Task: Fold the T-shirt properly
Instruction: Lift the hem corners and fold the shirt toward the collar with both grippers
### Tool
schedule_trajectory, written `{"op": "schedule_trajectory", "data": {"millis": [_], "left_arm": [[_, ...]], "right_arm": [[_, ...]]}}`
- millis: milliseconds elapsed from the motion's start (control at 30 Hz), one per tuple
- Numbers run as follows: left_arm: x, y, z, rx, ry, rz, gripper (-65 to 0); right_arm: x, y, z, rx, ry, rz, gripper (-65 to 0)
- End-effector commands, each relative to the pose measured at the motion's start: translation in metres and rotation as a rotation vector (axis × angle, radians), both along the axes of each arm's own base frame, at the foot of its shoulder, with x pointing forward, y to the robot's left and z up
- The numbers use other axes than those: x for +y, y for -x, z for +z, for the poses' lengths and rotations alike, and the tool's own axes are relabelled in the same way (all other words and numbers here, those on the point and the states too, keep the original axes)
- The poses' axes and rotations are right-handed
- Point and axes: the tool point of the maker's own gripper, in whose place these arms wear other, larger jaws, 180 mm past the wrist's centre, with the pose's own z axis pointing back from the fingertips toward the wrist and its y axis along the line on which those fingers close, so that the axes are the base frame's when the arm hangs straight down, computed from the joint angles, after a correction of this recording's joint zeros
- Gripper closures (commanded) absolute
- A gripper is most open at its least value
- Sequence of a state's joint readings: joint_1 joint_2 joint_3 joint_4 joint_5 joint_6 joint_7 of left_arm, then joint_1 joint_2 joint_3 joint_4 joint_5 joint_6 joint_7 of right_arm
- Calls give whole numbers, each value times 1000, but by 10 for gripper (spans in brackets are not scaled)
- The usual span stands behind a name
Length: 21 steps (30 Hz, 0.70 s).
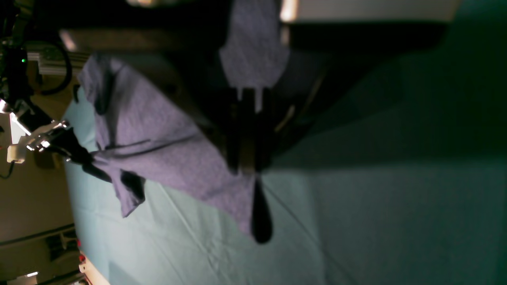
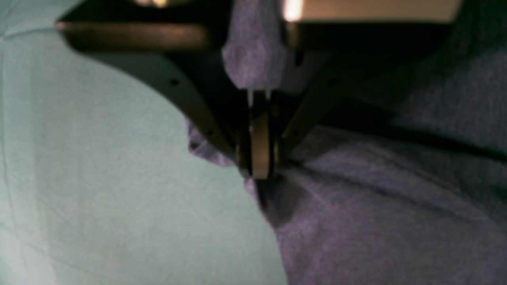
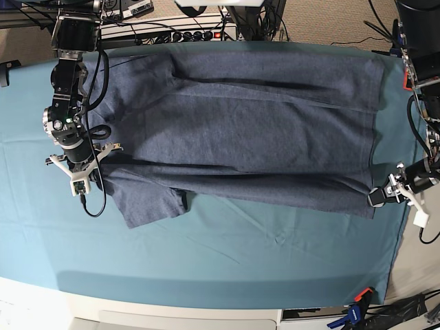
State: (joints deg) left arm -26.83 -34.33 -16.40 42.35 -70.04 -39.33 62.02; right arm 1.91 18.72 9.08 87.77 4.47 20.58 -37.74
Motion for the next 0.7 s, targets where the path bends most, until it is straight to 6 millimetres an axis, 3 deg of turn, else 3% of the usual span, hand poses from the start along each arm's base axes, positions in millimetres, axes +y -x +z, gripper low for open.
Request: {"op": "schedule_trajectory", "data": {"millis": [0, 233, 433, 667], "left_arm": [[8, -12, 28, -77, 15, 10, 0], [3, -6, 30, -75, 75, -7, 0], [6, 14, 17, -34, 114, -3, 0], [13, 35, 3, 19, 121, -3, 0]], "right_arm": [[-6, -9, 19, -53, 19, -4, 0], [-7, -6, 15, -32, 21, -11, 0], [-5, -2, 15, -26, 21, -4, 0], [10, 15, 28, -49, 52, 40, 0]]}}
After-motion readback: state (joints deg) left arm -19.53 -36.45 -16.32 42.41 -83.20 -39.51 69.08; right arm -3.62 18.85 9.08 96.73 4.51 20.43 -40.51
